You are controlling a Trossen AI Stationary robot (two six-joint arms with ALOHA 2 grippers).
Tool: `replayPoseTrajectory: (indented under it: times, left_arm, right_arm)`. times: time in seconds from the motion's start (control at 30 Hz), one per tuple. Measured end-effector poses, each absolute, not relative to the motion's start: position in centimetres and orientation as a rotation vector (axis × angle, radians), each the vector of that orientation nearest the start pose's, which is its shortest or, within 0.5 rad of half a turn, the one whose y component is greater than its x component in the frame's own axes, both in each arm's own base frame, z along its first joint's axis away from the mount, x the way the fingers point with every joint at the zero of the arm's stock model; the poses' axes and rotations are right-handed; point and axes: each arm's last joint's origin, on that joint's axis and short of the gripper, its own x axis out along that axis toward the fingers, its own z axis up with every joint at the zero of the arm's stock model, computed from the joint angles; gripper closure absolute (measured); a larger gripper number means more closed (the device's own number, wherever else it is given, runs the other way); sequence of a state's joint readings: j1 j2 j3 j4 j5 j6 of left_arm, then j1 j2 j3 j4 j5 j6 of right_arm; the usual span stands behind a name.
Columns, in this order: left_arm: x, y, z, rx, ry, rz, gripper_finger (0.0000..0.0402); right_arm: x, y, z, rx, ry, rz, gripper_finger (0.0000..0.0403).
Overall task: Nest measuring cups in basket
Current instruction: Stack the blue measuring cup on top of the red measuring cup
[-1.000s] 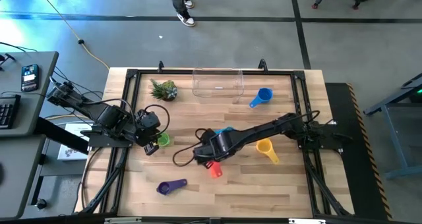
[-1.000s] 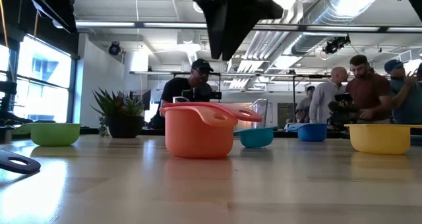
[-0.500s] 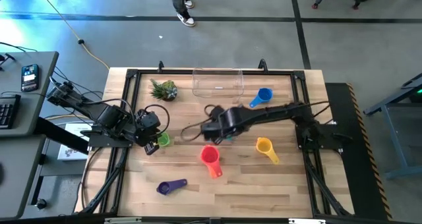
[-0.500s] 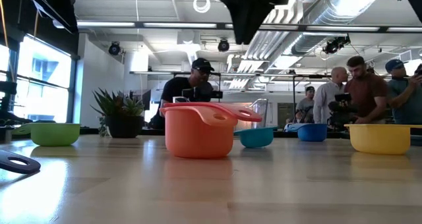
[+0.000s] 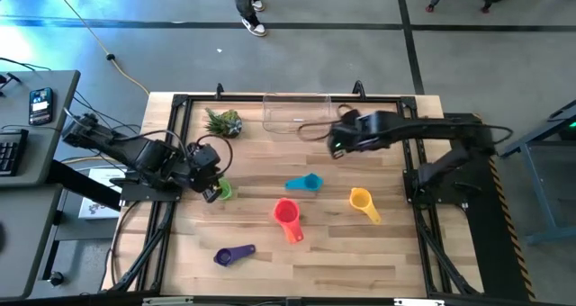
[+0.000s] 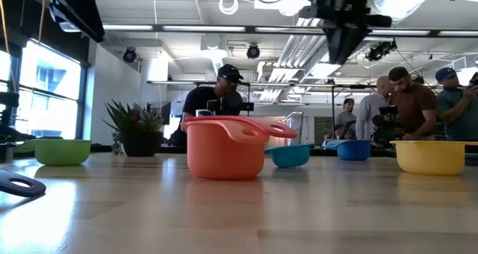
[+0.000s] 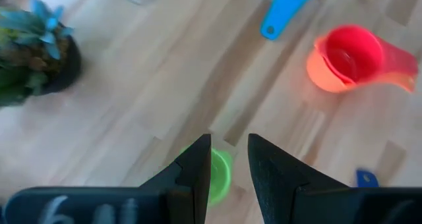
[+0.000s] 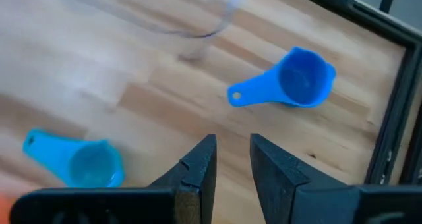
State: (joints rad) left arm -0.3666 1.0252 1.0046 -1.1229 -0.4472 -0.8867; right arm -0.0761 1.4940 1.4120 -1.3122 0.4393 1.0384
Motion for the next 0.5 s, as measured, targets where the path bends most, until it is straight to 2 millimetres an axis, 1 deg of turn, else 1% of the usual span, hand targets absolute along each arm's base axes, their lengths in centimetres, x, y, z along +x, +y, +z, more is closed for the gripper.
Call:
replayPoseTrajectory:
  times: [0.1, 0.23, 0.37, 0.5]
  left_arm:
    - [16.3, -4.1, 29.9, -0.347, 0.882, 0.577, 0.0312]
    - [16.7, -3.1, 30.1, -0.346, 0.814, 0.67, 0.0312]
    - [17.3, -1.9, 30.4, -0.35, 0.756, 0.733, 0.0312]
    - [17.8, -0.7, 30.6, -0.371, 0.71, 0.767, 0.0312]
  right_arm:
    - [23.8, -4.6, 30.8, 0.653, 0.964, -1.122, 0.0318]
    - [21.2, -6.3, 29.6, 0.696, 0.944, -1.179, 0.0317]
    - [19.7, -8.1, 28.0, 0.703, 0.956, -1.187, 0.0303]
    - [18.9, -10.1, 26.2, 0.726, 0.952, -1.211, 0.0273]
